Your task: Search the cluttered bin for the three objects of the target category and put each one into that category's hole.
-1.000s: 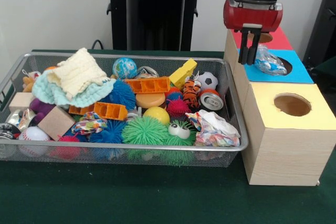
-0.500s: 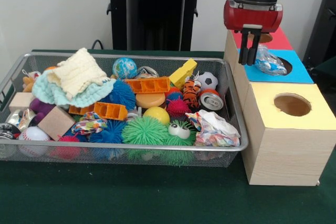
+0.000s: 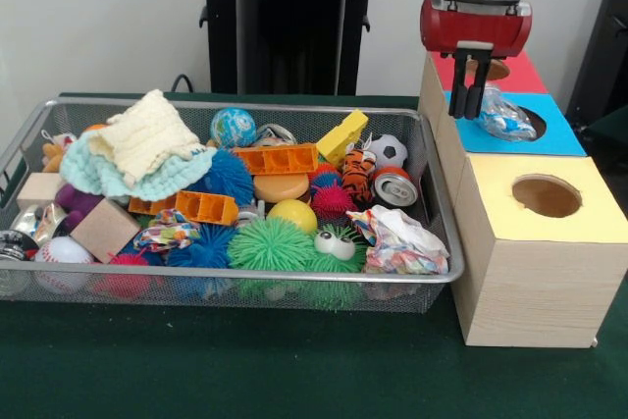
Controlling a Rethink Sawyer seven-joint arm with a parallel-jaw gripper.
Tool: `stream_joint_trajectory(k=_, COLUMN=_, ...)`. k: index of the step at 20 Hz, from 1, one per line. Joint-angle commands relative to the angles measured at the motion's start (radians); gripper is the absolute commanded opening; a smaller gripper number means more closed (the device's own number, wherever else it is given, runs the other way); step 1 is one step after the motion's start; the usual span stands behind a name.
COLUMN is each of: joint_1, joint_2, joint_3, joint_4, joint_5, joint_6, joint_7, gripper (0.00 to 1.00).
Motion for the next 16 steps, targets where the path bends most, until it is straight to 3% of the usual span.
stream_joint_trajectory(k=1, joint_1=0.003, joint_2=-0.024, joint_3=0.059, joint_4=0.0, joint_5=0.015, joint_6=0.051, joint_7=0.192, gripper=0.0)
stream_joint_trajectory(k=8, joint_1=0.025, joint_2=-0.061, joint_3=0.031, joint_4=0.0, joint_5=0.015, joint_6=0.115, joint_7=0.195, gripper=0.0)
stream_joint_trajectory(k=16, joint_1=0.005, joint_2=-0.041, joint_3=0.058, joint_4=0.02, joint_5=0.016, joint_6=0.061, joint_7=0.191, gripper=0.0)
